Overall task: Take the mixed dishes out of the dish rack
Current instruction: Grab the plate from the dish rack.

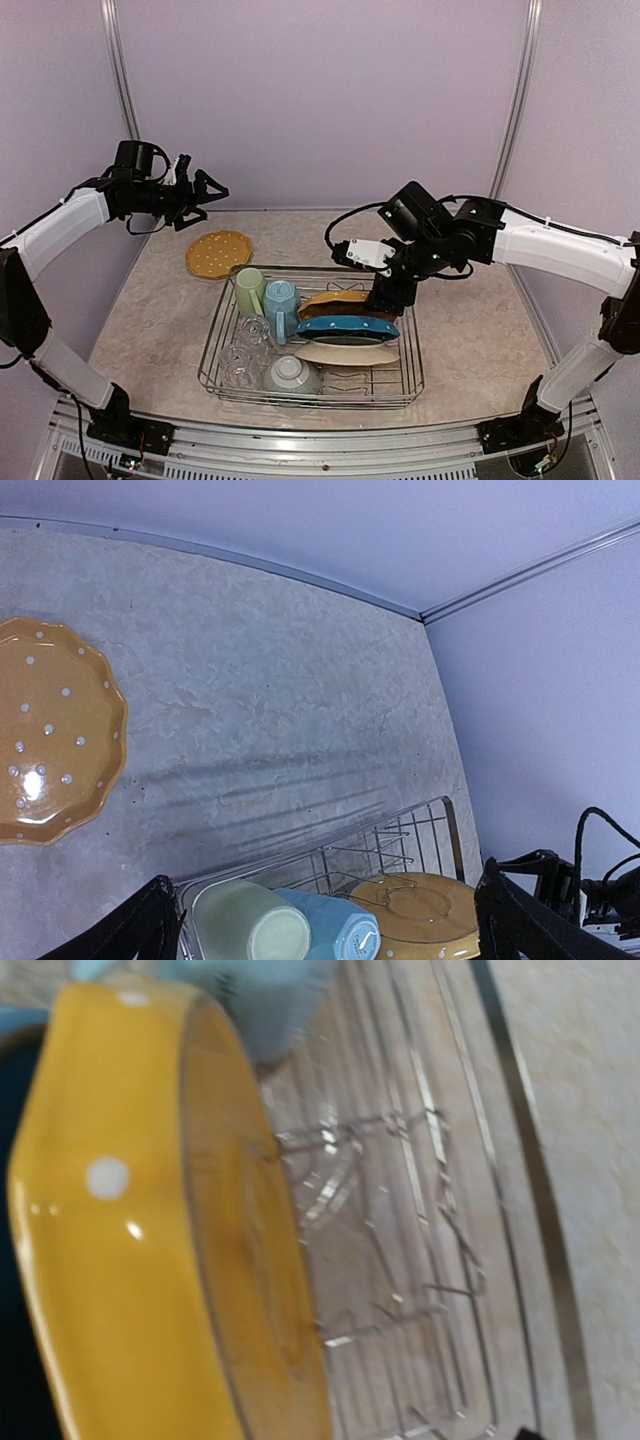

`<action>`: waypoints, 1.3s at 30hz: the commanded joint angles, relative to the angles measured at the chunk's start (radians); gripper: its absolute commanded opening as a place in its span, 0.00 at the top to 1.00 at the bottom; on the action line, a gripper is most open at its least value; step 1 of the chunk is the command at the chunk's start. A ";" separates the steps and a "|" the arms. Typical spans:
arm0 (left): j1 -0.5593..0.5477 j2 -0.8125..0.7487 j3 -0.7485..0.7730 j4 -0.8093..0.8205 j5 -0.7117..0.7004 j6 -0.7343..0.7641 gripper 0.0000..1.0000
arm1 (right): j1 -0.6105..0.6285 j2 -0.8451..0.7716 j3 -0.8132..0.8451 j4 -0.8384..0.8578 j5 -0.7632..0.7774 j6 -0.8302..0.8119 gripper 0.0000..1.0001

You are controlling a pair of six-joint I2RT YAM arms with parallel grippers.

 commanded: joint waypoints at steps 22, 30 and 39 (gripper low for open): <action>-0.005 -0.001 -0.014 0.008 0.012 0.011 0.02 | 0.079 0.132 0.034 0.080 0.071 -0.068 0.61; -0.005 0.005 -0.012 0.008 0.021 0.009 0.02 | 0.113 0.166 0.083 0.026 0.113 -0.078 0.81; -0.005 0.007 -0.011 0.008 0.023 0.009 0.02 | 0.127 0.149 0.113 -0.002 0.161 -0.074 0.98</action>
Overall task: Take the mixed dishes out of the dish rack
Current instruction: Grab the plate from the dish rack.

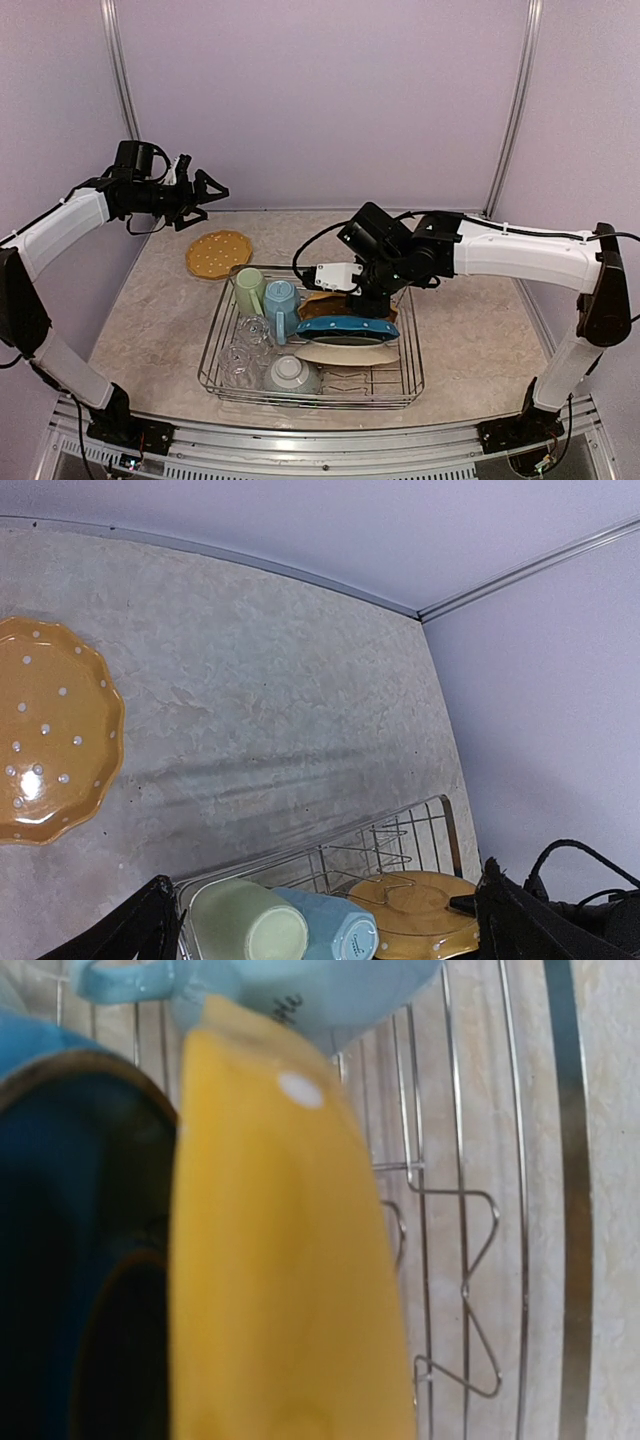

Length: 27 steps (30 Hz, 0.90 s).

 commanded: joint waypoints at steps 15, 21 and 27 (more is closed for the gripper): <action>-0.005 0.019 -0.010 0.007 0.030 0.006 0.02 | 0.021 -0.210 0.024 0.155 0.023 0.044 1.00; -0.005 0.020 -0.010 0.013 0.047 -0.001 0.02 | 0.014 -0.334 -0.088 0.337 0.081 0.101 1.00; -0.005 0.022 -0.011 0.026 0.091 -0.010 0.01 | -0.067 -0.445 -0.227 0.589 0.049 0.288 1.00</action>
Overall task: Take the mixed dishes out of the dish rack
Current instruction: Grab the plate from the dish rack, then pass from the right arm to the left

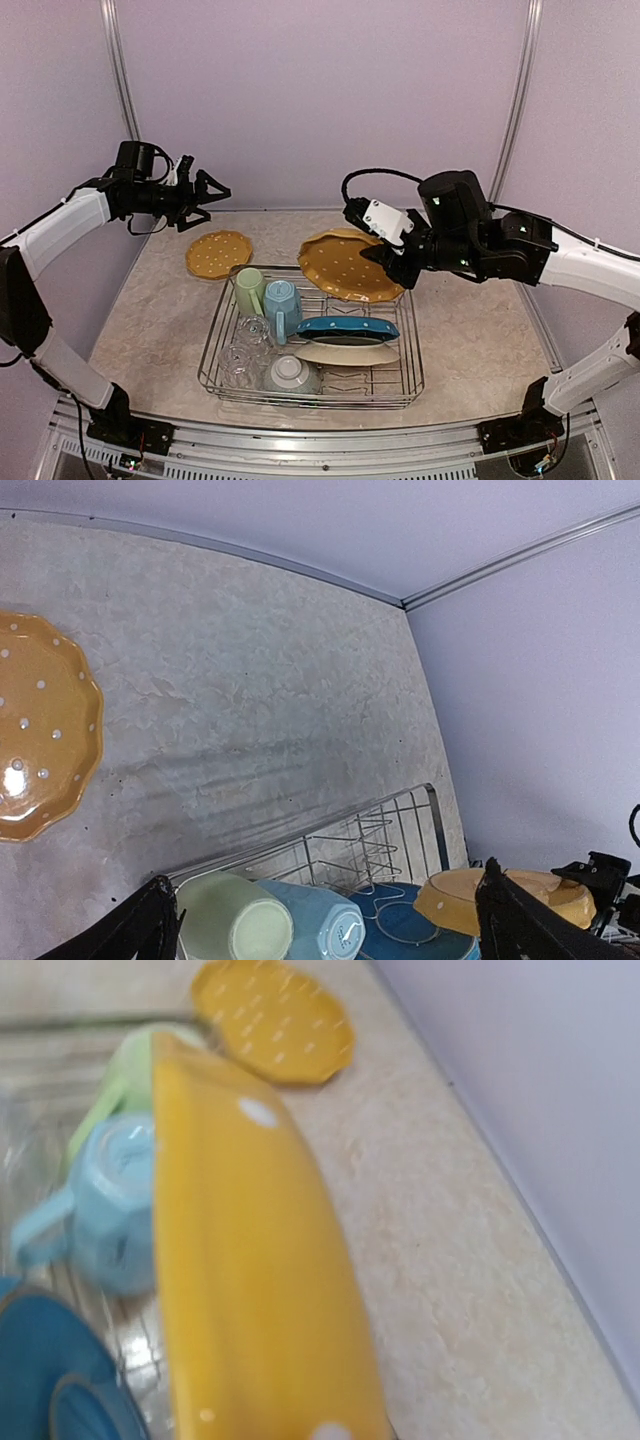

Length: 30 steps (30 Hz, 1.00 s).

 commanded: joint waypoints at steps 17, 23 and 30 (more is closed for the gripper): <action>-0.105 0.055 -0.053 0.252 0.406 -0.113 0.02 | -0.385 0.014 -0.251 0.912 -0.396 1.153 1.00; -0.176 0.099 -0.063 0.300 0.438 -0.160 0.03 | -0.361 0.165 -0.203 1.108 -0.505 1.294 1.00; -0.183 0.143 -0.079 0.346 0.451 -0.216 0.14 | -0.318 0.268 -0.165 1.245 -0.513 1.378 1.00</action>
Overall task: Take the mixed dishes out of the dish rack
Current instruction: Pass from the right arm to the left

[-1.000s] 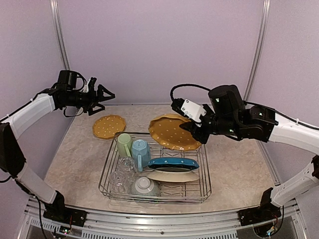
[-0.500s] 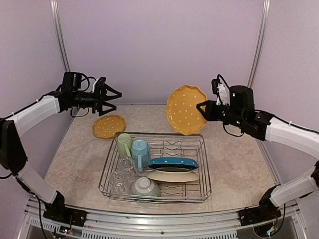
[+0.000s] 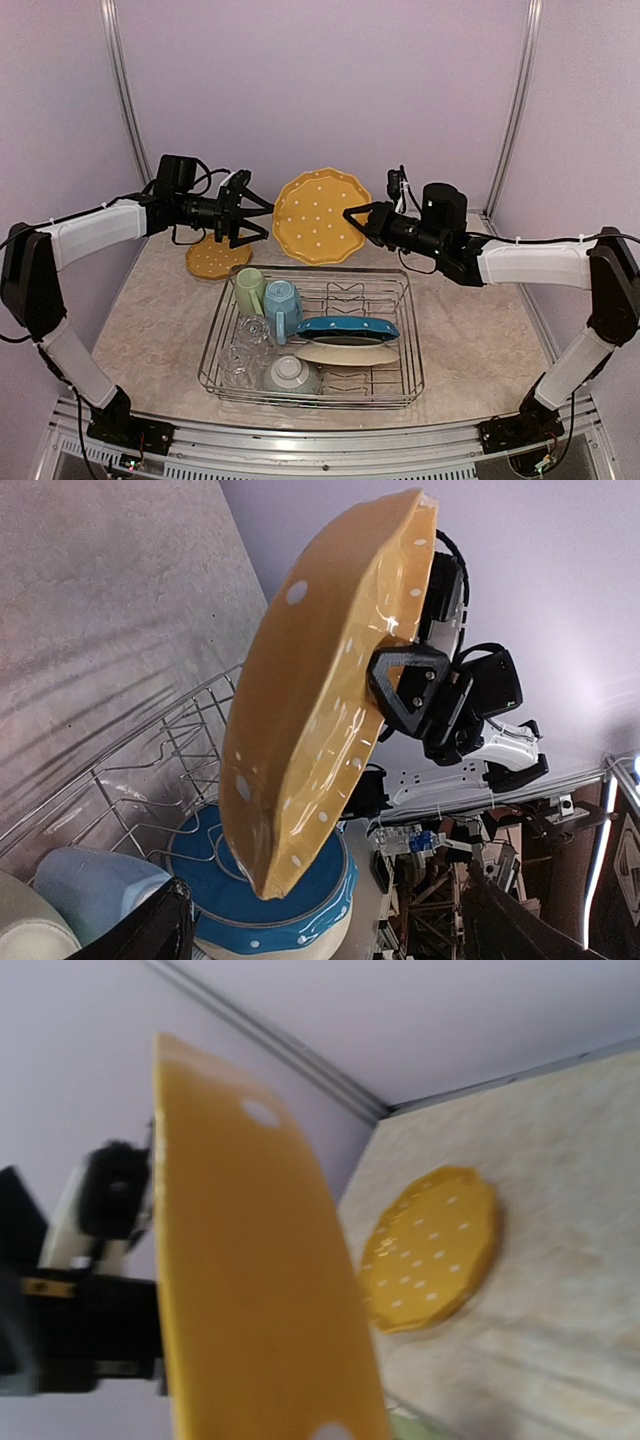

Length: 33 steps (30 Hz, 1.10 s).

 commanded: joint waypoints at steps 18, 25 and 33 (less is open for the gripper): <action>-0.002 0.030 -0.055 0.175 0.052 -0.106 0.70 | 0.098 0.140 0.171 0.328 0.003 0.129 1.00; 0.024 0.028 -0.050 0.154 0.030 -0.105 0.98 | 0.099 0.125 0.154 0.248 0.051 0.090 1.00; 0.126 0.011 -0.050 0.151 0.026 -0.119 1.00 | 0.084 0.051 0.105 0.045 0.131 0.011 0.26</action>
